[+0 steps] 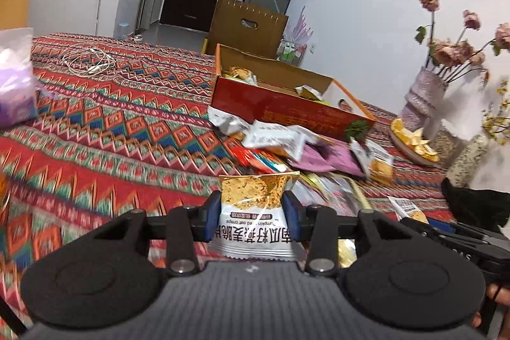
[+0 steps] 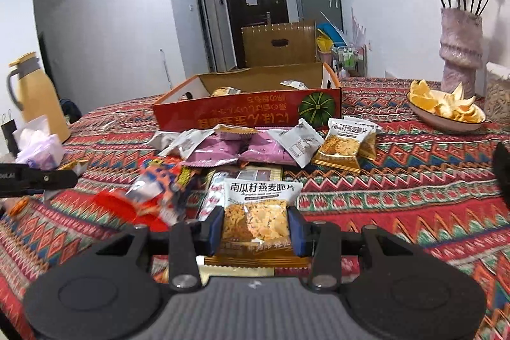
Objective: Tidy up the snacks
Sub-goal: 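Lift both held packets and carry them over the cardboard box, then open both grippers to drop the packets into the box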
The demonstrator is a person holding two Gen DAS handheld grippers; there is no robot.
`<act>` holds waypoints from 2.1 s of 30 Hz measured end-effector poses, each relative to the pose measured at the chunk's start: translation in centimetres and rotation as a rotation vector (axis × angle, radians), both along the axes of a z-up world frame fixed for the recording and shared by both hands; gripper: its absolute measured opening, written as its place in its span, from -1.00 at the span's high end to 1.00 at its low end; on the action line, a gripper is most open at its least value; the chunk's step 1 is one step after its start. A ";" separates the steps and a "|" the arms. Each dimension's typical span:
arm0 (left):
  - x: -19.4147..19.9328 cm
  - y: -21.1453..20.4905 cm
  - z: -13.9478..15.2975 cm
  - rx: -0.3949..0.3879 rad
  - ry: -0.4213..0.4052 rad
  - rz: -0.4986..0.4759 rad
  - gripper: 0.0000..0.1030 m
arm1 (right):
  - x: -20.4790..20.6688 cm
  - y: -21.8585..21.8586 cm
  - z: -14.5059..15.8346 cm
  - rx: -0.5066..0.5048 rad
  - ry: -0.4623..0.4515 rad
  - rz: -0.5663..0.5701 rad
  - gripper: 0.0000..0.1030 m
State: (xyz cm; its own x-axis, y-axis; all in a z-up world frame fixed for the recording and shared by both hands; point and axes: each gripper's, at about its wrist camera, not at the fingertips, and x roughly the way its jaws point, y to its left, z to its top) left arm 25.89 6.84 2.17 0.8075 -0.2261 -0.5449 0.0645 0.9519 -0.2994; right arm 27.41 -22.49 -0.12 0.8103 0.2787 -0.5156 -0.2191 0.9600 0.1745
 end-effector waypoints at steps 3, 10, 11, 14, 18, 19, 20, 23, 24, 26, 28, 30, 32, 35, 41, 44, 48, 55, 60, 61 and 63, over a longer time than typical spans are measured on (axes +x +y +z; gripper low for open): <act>-2.3 -1.1 0.5 0.015 -0.015 -0.004 0.21 | -2.4 -0.6 0.6 -0.001 -0.017 0.010 0.21; -5.9 -3.5 1.8 0.025 -0.068 -0.041 0.21 | -6.3 -2.0 1.6 -0.001 -0.051 0.023 0.21; -6.2 -3.8 1.9 0.026 -0.071 -0.045 0.21 | -6.7 -2.2 1.7 -0.005 -0.053 0.023 0.21; -6.7 -4.6 2.3 0.030 -0.081 -0.056 0.21 | -7.5 -2.9 1.8 -0.003 -0.062 0.022 0.21; -6.8 -5.1 2.5 0.043 -0.086 -0.062 0.20 | -7.9 -3.5 1.9 0.002 -0.068 0.016 0.21; -6.7 -5.3 2.5 0.049 -0.087 -0.061 0.20 | -8.0 -3.6 1.9 0.003 -0.071 0.016 0.20; -6.6 -5.4 2.6 0.053 -0.086 -0.058 0.20 | -8.0 -3.7 2.0 0.004 -0.073 0.018 0.20; -6.1 -5.8 2.7 0.067 -0.084 -0.055 0.20 | -7.7 -3.9 2.0 0.007 -0.077 0.024 0.21; -5.8 -6.0 2.9 0.072 -0.087 -0.055 0.20 | -7.5 -3.9 2.0 0.007 -0.079 0.025 0.20; -5.0 -6.3 3.3 0.087 -0.097 -0.057 0.21 | -6.8 -4.1 2.3 0.007 -0.084 0.032 0.21; -4.0 -6.6 3.9 0.101 -0.114 -0.062 0.20 | -5.8 -4.2 2.7 0.005 -0.096 0.042 0.21; -2.6 -6.9 4.6 0.117 -0.132 -0.066 0.20 | -4.7 -4.3 3.3 0.007 -0.108 0.056 0.20; -0.7 -7.1 5.6 0.135 -0.151 -0.069 0.20 | -3.2 -4.4 4.2 0.014 -0.124 0.081 0.21; 2.4 -7.3 7.0 0.142 -0.181 -0.075 0.20 | -0.3 -4.5 5.5 0.027 -0.141 0.112 0.20; 11.6 -6.7 9.5 0.115 -0.182 -0.062 0.20 | 9.0 -4.8 9.2 0.091 -0.149 0.165 0.21; 17.8 -6.2 10.1 0.084 -0.141 -0.064 0.20 | 15.6 -4.7 10.7 0.127 -0.118 0.182 0.21; 27.0 -6.3 8.7 0.097 -0.058 -0.060 0.20 | 25.5 -3.8 11.1 0.181 -0.016 0.198 0.21; 39.8 -6.1 3.5 0.068 0.141 0.006 0.20 | 41.1 -0.3 6.0 0.188 0.225 0.165 0.21; 45.5 -7.1 0.1 0.092 0.258 0.011 0.20 | 47.6 1.7 1.3 0.099 0.357 0.113 0.22; 46.3 -7.4 -0.4 0.094 0.270 0.004 0.20 | 48.3 2.1 0.7 0.094 0.368 0.110 0.23; 47.4 -8.3 -1.3 0.124 0.281 -0.001 0.20 | 48.9 3.1 0.2 0.020 0.375 0.085 0.22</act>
State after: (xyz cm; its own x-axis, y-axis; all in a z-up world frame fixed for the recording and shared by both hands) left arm 73.27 -1.45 0.88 0.6212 -0.1449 -0.7701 -0.0035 0.9822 -0.1876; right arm 76.33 -19.42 0.12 0.5402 0.3500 -0.7653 -0.2156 0.9366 0.2761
